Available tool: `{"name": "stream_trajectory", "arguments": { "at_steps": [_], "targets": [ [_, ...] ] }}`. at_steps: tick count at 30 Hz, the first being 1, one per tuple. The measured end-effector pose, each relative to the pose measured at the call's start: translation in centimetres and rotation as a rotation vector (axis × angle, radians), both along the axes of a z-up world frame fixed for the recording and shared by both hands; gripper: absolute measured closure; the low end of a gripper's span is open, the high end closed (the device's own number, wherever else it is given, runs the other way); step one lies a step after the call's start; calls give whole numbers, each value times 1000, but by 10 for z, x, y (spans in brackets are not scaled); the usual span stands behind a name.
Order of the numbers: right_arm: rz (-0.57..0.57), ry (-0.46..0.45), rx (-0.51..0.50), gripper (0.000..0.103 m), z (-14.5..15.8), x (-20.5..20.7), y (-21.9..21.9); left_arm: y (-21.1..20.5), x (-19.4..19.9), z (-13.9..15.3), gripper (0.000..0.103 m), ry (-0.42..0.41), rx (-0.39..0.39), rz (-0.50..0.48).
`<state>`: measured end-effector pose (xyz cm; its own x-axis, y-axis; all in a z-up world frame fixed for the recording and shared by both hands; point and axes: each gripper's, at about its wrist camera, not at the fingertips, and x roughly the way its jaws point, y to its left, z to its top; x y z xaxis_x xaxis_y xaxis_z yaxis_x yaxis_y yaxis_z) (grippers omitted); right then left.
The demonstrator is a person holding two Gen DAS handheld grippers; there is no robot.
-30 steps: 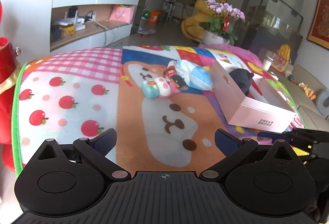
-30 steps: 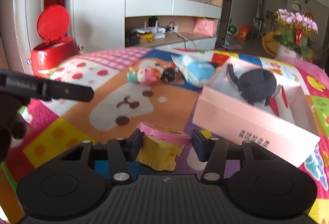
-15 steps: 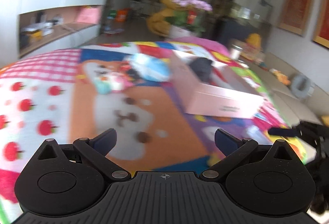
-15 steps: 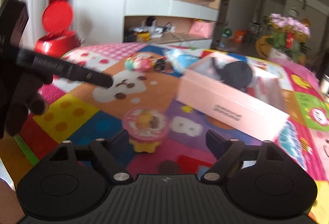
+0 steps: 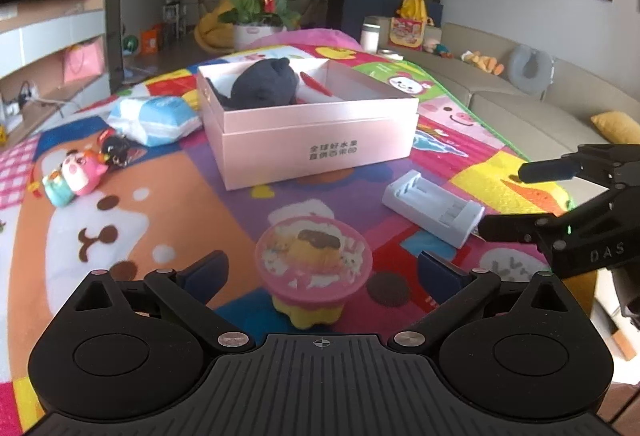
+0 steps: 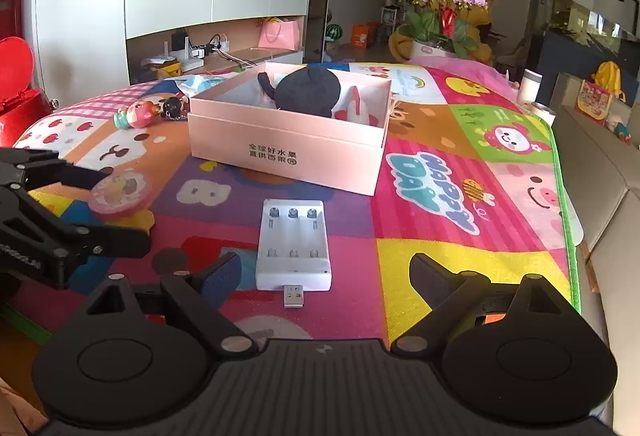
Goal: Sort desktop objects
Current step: 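Grasp the pink-and-yellow round toy with the left tool, then carry the round toy over the pink box with the left tool and release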
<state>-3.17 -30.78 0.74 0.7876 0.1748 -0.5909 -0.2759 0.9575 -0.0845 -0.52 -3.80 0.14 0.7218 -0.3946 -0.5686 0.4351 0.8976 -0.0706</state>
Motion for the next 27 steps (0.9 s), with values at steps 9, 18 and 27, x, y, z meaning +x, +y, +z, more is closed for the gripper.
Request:
{"name": "stream_trajectory", "arguments": {
  "at_steps": [9,18,27],
  "targets": [
    [10,37,10,15,-9,26,19,8,8,0,43,25,-10,31],
    [-7,145,39,55,-15,60,26,25,-2,6,43,21,-19,66],
    [38,146,54,56,14,23,19,25,-19,21,43,-15,-9,48]
  ]
}}
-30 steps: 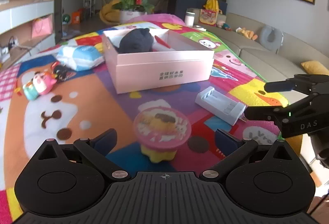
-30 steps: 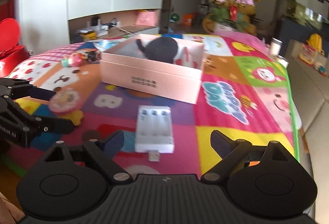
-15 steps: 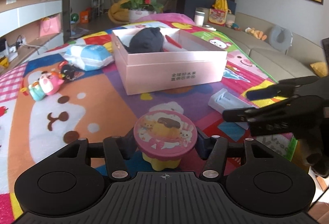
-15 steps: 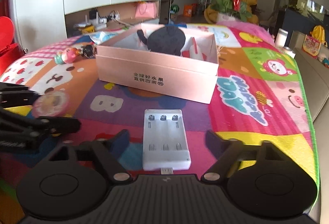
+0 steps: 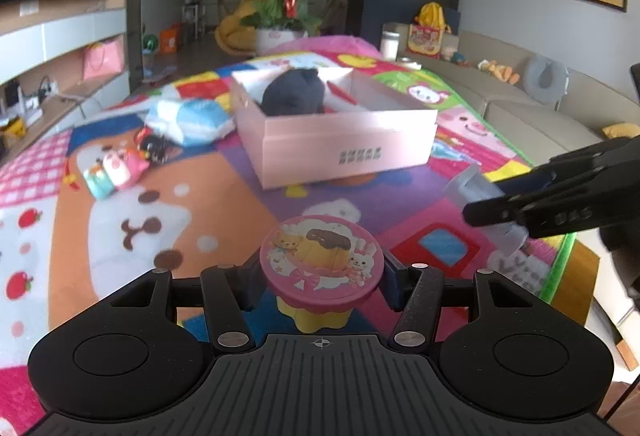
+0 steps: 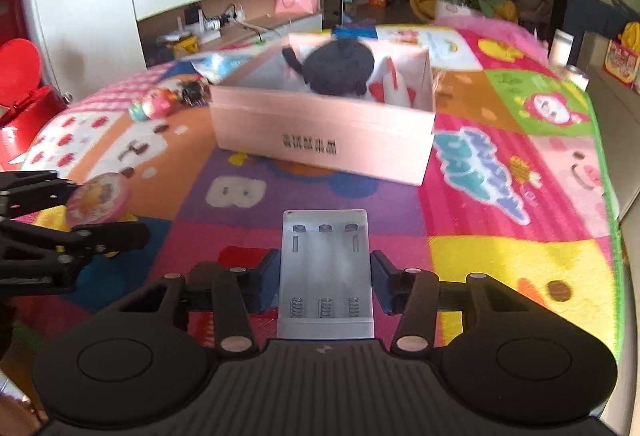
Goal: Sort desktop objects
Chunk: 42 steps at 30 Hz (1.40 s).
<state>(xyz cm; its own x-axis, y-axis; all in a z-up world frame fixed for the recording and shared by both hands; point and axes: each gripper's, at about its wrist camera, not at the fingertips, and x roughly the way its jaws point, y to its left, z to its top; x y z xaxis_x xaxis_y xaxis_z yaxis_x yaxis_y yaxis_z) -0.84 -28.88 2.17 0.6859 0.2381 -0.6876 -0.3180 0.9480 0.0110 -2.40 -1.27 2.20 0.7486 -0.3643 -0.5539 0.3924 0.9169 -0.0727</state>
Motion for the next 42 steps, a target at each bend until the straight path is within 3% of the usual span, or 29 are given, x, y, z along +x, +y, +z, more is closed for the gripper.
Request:
{"name": "stream_trajectory", "arguments": {
  "at_steps": [8,14,16,18,19,20,21,27,31,37,42],
  "targets": [
    [-25,-220,31,56,70,-24,-14,-17,14,53,43,-159,3,-70],
    [-103,-346,79,56,112,16,-22,-31,78,90,42,-258,-34,-54],
    [-107,-339,126,56,122,44,-22,-33,107,93,40,-230,-74,-37],
    [-95,-309,174,55,127,75,-20,-30,127,92,16,-196,-103,-34],
    [-75,-288,200,50,128,92,-18,-25,132,91,12,-190,-113,-18],
    [-87,-274,213,35,128,105,-17,-18,132,90,9,-191,-117,10],
    [-114,-266,217,29,128,115,-16,-9,129,88,7,-195,-118,32],
    [-119,-296,151,20,118,119,-4,40,99,45,3,-129,-12,155],
    [-123,-242,118,20,103,121,3,61,87,10,3,-45,27,213],
    [-43,-157,65,20,86,134,50,80,81,-11,1,-46,-6,299],
    [99,-105,34,20,90,173,123,88,78,-15,1,-36,-73,281]
  ]
}}
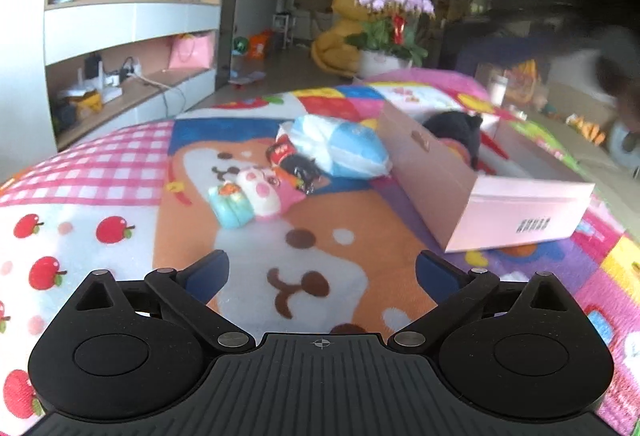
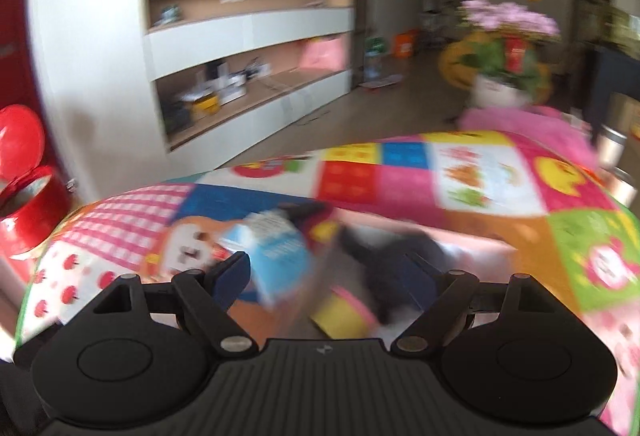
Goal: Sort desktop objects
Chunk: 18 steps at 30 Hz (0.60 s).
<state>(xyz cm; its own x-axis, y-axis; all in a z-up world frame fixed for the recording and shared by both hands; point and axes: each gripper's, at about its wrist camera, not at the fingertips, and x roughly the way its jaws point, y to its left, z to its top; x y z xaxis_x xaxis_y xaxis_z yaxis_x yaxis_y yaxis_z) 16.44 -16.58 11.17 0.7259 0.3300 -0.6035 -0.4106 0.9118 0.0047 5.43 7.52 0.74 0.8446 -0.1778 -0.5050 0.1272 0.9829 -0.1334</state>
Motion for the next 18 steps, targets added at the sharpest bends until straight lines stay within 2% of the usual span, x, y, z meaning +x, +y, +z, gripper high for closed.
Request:
{"name": "stream_trajectory", "arguments": {
  "at_steps": [4,6,7,8,9,11,13,16,18],
  "targets": [
    [62,76,-61,20,-10,59,69,11,-4,-2,1,-17,-67,33],
    [12,108,-75,22,-19,98,93,17,-6,-2,1,-26,-101,51],
    [-35,144,-76,31,-24,120,102,19,-6,-2,1,-24,-116,63],
    [-76,200,-65,44,-30,143,107,22,-5,-2,0,-20,-136,77],
    [-107,253,-46,48,-36,164,108,24,-4,-3,0,-15,-152,88],
    [-191,342,-13,48,-49,203,106,29,-2,-5,0,1,-182,113],
    [-228,399,-23,45,-64,230,105,33,0,-6,0,12,-204,124],
    [-261,419,-113,46,-85,247,113,35,0,-7,0,21,-221,125],
    [-268,421,-184,50,-97,250,120,35,0,-6,0,24,-227,122]
  ]
}}
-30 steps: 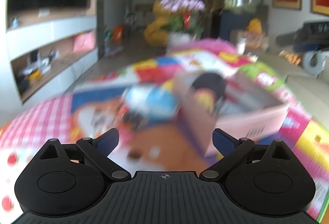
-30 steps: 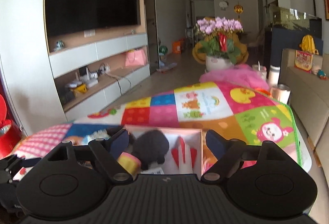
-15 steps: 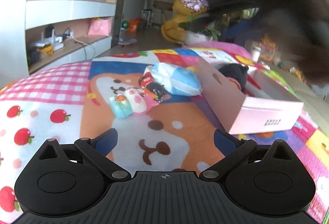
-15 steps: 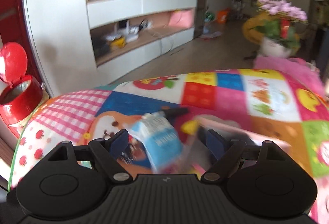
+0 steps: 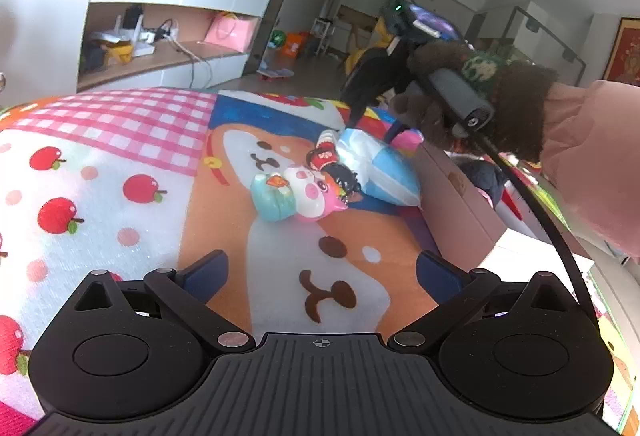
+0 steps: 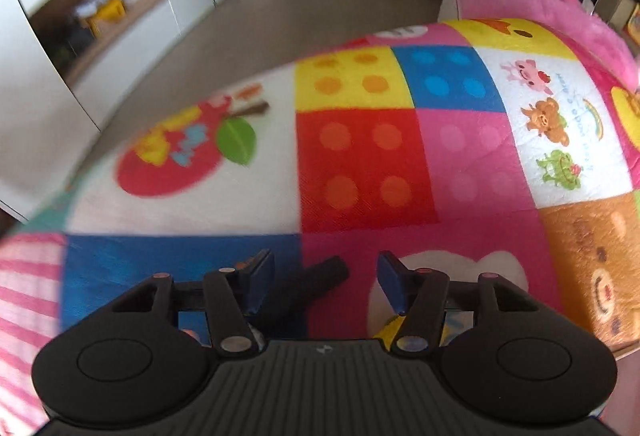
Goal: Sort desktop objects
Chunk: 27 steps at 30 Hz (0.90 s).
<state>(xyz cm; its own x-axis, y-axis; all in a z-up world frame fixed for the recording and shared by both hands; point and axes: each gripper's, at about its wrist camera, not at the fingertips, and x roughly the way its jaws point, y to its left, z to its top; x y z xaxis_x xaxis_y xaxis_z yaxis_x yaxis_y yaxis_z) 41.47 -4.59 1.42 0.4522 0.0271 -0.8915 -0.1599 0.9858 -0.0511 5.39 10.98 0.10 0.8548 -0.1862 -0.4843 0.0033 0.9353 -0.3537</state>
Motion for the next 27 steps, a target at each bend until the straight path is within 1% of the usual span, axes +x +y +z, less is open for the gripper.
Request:
{"name": "stream_trajectory", "arguments": {
  "at_steps": [1,2,5,7,8,13,15,17,21,25,27],
  "targets": [
    [8,6,-7,58,-5,-1,1,0,0,0,0,2,-4,-1],
    [22,9,8,65,-7,-2,2,0,0,0,0,2,-7,-1],
    [91,17,2,66,-7,-14,10,1,0,-1,0,5,-10,-3],
    [156,25,1,67,-7,-30,16,0,0,-1,0,9,-11,-7],
    [187,37,3,71,-6,-41,18,0,1,-1,0,14,-13,-14],
    [314,110,51,72,-2,-100,22,0,2,-1,0,50,-10,-42],
    [378,126,51,72,-1,-132,25,-4,-2,0,0,62,21,-66],
    [437,132,45,72,0,-160,25,-8,-10,1,0,74,49,-110],
    [518,152,48,72,1,-209,18,-17,-30,1,0,89,101,-179],
    [560,123,21,72,3,-254,-6,-28,-44,2,0,103,121,-237],
    [573,72,-12,71,4,-275,-21,-37,-49,2,0,108,124,-265]
  ]
}}
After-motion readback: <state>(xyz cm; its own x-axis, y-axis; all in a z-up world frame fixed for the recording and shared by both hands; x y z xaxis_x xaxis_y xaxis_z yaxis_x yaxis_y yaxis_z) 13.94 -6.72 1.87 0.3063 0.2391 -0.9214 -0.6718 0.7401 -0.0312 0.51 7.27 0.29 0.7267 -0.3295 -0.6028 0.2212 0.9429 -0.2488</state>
